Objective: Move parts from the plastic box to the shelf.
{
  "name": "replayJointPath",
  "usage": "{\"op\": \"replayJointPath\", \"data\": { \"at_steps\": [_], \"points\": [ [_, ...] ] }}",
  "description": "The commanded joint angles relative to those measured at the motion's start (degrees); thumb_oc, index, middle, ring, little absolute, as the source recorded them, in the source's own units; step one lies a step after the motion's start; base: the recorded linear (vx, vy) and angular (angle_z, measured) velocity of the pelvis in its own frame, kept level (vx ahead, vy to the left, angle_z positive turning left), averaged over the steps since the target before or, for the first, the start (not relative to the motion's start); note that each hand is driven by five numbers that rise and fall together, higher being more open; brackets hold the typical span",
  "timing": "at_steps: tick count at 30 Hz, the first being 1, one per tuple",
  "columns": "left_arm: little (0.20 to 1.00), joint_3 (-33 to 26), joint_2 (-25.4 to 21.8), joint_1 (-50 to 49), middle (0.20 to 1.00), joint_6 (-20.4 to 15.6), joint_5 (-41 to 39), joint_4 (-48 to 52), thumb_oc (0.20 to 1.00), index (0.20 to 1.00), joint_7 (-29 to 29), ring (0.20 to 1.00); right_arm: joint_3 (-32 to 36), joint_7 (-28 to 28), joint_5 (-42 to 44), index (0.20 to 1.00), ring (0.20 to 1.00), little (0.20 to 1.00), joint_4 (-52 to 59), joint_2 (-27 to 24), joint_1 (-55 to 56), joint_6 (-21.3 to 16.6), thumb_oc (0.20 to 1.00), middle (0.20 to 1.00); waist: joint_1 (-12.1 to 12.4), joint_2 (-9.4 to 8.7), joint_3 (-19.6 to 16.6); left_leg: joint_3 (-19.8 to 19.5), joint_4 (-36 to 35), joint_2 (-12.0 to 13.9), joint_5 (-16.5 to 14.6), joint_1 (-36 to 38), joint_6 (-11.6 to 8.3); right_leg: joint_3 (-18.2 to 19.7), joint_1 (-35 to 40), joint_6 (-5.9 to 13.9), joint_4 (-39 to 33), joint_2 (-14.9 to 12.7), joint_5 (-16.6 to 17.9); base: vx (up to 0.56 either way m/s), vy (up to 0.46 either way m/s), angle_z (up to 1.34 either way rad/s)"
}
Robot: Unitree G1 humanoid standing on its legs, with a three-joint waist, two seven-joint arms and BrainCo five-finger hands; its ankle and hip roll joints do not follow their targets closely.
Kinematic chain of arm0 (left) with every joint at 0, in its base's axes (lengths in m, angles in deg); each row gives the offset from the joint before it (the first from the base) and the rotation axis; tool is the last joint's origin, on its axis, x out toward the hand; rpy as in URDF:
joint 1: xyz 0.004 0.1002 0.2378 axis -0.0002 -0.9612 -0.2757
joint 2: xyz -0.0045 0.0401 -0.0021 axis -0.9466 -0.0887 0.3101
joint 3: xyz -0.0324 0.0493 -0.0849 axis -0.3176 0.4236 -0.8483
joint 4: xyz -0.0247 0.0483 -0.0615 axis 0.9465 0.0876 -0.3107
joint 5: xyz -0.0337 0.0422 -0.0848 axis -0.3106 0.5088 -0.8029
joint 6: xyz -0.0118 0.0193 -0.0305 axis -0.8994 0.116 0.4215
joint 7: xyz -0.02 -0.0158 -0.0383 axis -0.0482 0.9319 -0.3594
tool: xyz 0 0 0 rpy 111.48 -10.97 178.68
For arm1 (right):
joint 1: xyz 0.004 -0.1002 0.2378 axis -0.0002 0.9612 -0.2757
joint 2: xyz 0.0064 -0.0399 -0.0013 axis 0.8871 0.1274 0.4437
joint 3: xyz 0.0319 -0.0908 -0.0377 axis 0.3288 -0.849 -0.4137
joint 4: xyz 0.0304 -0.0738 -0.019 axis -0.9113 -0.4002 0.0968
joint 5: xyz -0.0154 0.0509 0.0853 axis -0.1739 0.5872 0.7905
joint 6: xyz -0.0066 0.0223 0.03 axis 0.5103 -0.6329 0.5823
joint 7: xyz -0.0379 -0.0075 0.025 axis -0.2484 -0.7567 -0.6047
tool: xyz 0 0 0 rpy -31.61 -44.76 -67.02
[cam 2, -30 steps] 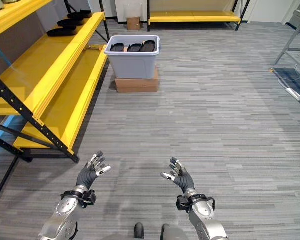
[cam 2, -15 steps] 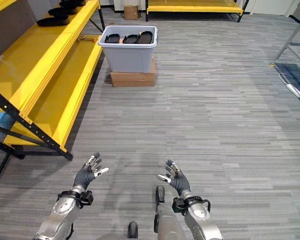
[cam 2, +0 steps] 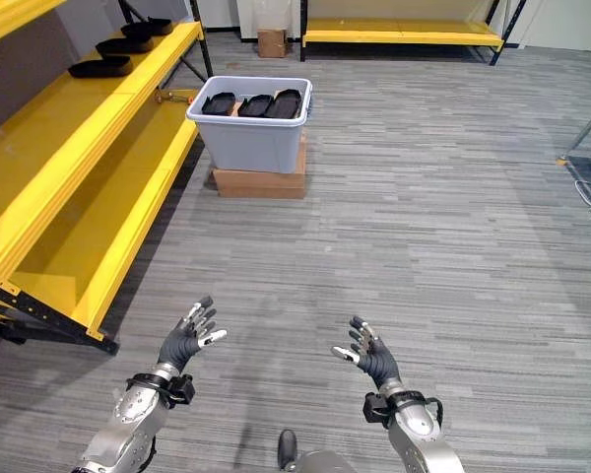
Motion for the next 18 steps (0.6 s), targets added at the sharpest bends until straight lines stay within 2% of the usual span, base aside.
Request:
{"op": "replayJointPath", "data": {
  "at_steps": [1,2,4,5,7,8,9,11,12,14,15,18],
  "points": [
    [1.000,-1.39,-1.43,1.13,1.000,-2.41,-0.71,2.66,1.000,1.000,-1.08,1.000,2.27,-0.30,1.40,1.000,1.000,1.000,4.04,-0.12,-1.00,-2.84,1.000,1.000,1.70,-0.52,3.22,6.57,-25.33,0.17,6.96,2.01,6.63,1.95,2.32,6.26,-1.73,-7.45,4.94,0.15,0.026,-0.20],
    [1.000,-1.37,-1.46,1.10,1.000,-2.39,-0.71,2.69,1.000,1.000,-1.08,1.000,2.27,-0.30,1.39,1.000,1.000,1.000,4.02,-0.09,-0.97,-2.85,1.000,1.000,2.02,-0.45,3.39,6.84,-25.10,0.34,6.56,2.26,6.69,2.23,2.56,6.30,-1.73,-7.33,4.83,0.24,0.069,-0.09],
    [1.000,-1.75,-1.54,-0.06,1.000,-2.58,-0.50,2.77,1.000,1.000,-0.86,1.000,2.51,-0.03,0.77,1.000,1.000,1.000,3.57,0.18,-0.86,-3.29,1.000,1.000,2.88,-0.58,3.13,7.24,-38.28,3.03,6.51,1.68,7.12,2.77,4.38,6.99,-1.57,-7.57,3.02,0.29,0.141,-0.25],
    [1.000,-1.87,-1.31,-0.40,1.000,-2.46,0.24,2.60,1.000,1.000,-0.62,1.000,2.29,0.22,0.15,1.000,1.000,1.000,3.37,0.59,-0.73,-3.57,1.000,1.000,3.62,0.08,2.76,5.91,-46.86,5.18,10.93,0.58,6.44,3.18,5.75,7.22,-1.48,-7.08,1.60,0.34,0.162,-0.34],
    [1.000,-1.84,-1.45,-0.42,1.000,-2.33,0.68,2.22,1.000,1.000,-0.60,1.000,2.30,0.35,0.03,1.000,1.000,1.000,3.38,0.56,-0.46,-3.34,1.000,1.000,4.09,0.77,2.43,4.40,-53.01,6.79,14.38,1.22,4.90,3.55,7.40,7.51,-0.92,-7.28,0.21,0.33,0.195,-0.15],
    [1.000,-1.92,-1.41,-0.41,1.000,-2.30,1.00,2.10,1.000,1.000,-0.54,1.000,2.52,0.35,-0.02,1.000,1.000,1.000,3.30,0.68,-0.30,-3.17,1.000,1.000,4.14,1.06,1.91,4.12,-53.53,6.95,15.09,1.22,4.59,3.84,8.32,7.96,-0.84,-7.57,-0.04,0.32,0.238,-0.03],
    [1.000,-2.25,-1.18,-0.69,1.000,-2.31,0.60,2.05,1.000,1.000,-0.82,1.000,2.55,-0.31,-0.04,1.000,1.000,1.000,3.64,0.88,0.09,-2.67,1.000,1.000,3.96,1.40,1.17,4.07,-54.09,6.93,13.76,3.17,4.83,4.31,8.62,8.25,-0.58,-7.75,-0.52,0.30,0.248,-0.09],
    [1.000,-2.04,-1.16,-0.78,1.000,-2.42,1.03,2.12,1.000,1.000,-1.03,1.000,2.51,-0.53,-0.37,1.000,1.000,1.000,3.55,1.37,0.60,-2.58,1.000,1.000,4.06,1.41,0.66,4.37,-53.91,6.62,13.33,4.18,5.24,4.29,9.37,8.73,-0.39,-8.22,-0.88,0.25,0.225,-0.38],
    [1.000,-1.63,-1.46,-0.18,1.000,-2.48,0.64,2.33,1.000,1.000,-1.23,1.000,2.43,-0.92,-0.17,1.000,1.000,1.000,3.83,2.15,0.89,-2.37,1.000,1.000,3.73,1.13,-0.34,5.33,-52.59,5.23,12.18,4.87,5.81,4.60,9.64,9.81,0.44,-9.93,0.00,0.28,0.274,-0.66],
    [1.000,-1.66,-1.77,-0.08,1.000,-2.54,0.49,2.47,1.000,1.000,-1.30,1.000,2.62,-0.98,0.06,1.000,1.000,1.000,4.08,2.46,1.11,-2.13,1.000,1.000,3.71,0.82,-0.43,6.08,-51.42,4.44,10.90,4.89,6.49,5.09,9.58,10.38,0.61,-10.83,0.48,0.25,0.269,-0.42],
    [1.000,-1.77,-2.34,0.02,1.000,-2.62,0.92,2.99,1.000,1.000,-1.36,1.000,2.58,-1.50,-0.16,1.000,1.000,1.000,4.27,3.21,1.46,-1.89,1.000,1.000,3.61,0.25,-0.92,7.23,-49.53,2.83,8.49,4.59,7.75,5.63,9.42,11.43,1.14,-12.82,2.12,0.21,0.257,-0.35],
    [1.000,-2.08,-3.51,0.38,1.000,-2.47,0.78,3.02,1.000,1.000,-0.47,1.000,1.57,-1.60,-0.25,1.000,1.000,1.000,3.52,3.90,0.27,-1.67,1.000,1.000,4.03,-0.20,-1.07,7.84,-47.07,0.57,5.09,4.34,9.95,7.19,6.66,12.61,4.96,-14.69,5.36,0.20,0.317,-0.06]
  ]
}}
